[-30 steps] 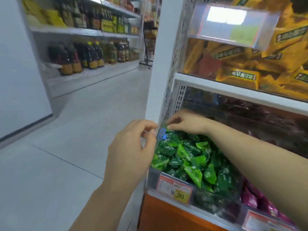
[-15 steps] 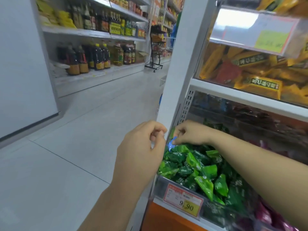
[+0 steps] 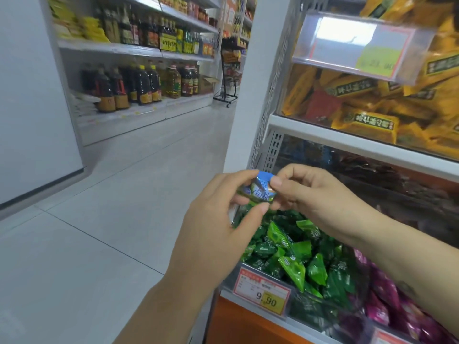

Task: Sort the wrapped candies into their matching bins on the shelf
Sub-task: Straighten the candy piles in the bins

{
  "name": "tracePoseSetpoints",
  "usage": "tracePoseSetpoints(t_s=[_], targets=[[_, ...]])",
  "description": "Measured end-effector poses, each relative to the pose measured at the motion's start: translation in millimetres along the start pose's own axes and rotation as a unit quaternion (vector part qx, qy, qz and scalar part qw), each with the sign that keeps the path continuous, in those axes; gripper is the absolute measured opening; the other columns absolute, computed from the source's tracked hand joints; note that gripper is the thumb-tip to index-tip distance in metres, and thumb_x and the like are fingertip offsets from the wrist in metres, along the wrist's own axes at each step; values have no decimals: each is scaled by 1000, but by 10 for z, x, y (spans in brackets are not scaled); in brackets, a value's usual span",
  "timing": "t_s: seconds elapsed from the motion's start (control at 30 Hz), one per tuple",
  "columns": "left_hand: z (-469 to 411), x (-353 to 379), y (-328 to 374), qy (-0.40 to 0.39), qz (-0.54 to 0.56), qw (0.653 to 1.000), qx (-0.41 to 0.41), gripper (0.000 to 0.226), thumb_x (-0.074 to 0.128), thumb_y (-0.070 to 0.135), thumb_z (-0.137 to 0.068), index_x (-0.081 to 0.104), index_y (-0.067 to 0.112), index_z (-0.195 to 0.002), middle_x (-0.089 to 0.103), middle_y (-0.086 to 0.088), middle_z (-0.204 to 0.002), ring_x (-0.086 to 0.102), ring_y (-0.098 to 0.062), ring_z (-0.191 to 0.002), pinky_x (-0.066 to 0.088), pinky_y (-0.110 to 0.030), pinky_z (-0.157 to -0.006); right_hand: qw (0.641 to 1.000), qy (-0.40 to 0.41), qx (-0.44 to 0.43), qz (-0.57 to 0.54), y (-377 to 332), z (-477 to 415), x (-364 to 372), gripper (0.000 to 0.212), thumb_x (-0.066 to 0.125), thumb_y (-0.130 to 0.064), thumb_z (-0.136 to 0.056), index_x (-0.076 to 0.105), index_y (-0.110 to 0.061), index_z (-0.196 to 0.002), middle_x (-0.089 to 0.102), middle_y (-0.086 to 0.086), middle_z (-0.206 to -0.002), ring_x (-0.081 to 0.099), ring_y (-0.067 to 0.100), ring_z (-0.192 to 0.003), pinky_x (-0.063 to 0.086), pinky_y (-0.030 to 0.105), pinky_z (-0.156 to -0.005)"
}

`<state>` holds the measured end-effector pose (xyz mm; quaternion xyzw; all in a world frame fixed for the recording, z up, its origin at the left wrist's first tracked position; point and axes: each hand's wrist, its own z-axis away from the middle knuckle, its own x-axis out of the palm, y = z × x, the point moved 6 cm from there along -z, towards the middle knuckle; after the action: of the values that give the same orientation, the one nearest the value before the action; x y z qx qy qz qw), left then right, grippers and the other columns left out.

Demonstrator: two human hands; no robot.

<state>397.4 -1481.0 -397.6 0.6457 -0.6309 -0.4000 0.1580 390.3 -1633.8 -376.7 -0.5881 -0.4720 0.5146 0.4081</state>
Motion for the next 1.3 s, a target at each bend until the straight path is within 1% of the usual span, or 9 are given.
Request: tracePoseSetpoints(t_s=[0.17,0.3,0.4,0.5,0.73,0.8,0.93,1.07,1.3], targets=[[-7,-74,-19,23,-25,999,-8,43,54,53,-78,50,44,-120,58,25,-104,55,6,-92,38,-4,-74,997,-66,-16,-38,3,-23,88,29,80,-43,-65,67,-19,-74,67,8,-72,63,13,-64,51,21,-67],[0,-120,-94,30,-39,998,-40,31,55,54,-78,50,51,-109,61,28,-94,54,9,-93,38,-6,-75,995,-97,-9,-20,-3,-93,103,19,68,-42,-72,70,-23,-75,71,8,-79,66,16,-72,53,23,-71],[-18,-205,-151,67,6,996,-66,20,64,37,-84,53,49,-96,63,30,-94,60,8,-85,44,-8,-72,980,-9,19,195,185,-281,-202,21,59,-38,-83,68,-20,-86,74,-2,-89,67,11,-82,51,27,-83],[-35,-268,-214,102,61,988,-102,23,66,28,-85,55,44,-97,65,28,-92,63,5,-80,47,-11,-67,910,26,42,413,454,-538,-415,14,63,-30,-88,65,-24,-100,69,-7,-104,64,10,-98,47,26,-88],[-47,-240,-241,109,103,981,-125,24,65,24,-84,58,35,-104,68,21,-90,63,6,-79,43,-6,-63,888,-58,152,430,952,-1003,-371,70,71,-23,-82,36,-15,-142,49,4,-140,48,19,-126,37,32,-106],[-53,-228,-242,104,104,981,-124,25,65,24,-84,59,32,-108,68,20,-90,64,5,-79,42,-5,-63,878,-78,181,436,1027,-1055,-344,76,73,-24,-81,32,-14,-144,50,5,-140,50,19,-123,38,29,-103],[-67,-238,-248,102,107,981,-123,26,65,25,-84,59,31,-108,68,21,-90,64,5,-79,43,-6,-63,846,-74,161,503,1023,-1098,-312,53,74,-26,-80,54,-9,-127,62,7,-111,53,14,-91,36,16,-61],[-67,-274,-252,108,112,980,-125,25,65,25,-84,60,34,-107,68,22,-91,64,3,-79,43,-7,-64,863,-27,123,489,897,-1046,-375,25,73,-27,-81,65,-10,-97,63,3,-93,56,16,-82,36,20,-58],[-36,-211,-113,84,98,987,-101,25,65,25,-86,56,41,-103,65,28,-93,63,5,-81,44,-7,-66,938,117,-27,325,247,-399,-470,9,68,-24,-85,60,-20,-86,64,-8,-79,58,2,-71,39,19,-60]])
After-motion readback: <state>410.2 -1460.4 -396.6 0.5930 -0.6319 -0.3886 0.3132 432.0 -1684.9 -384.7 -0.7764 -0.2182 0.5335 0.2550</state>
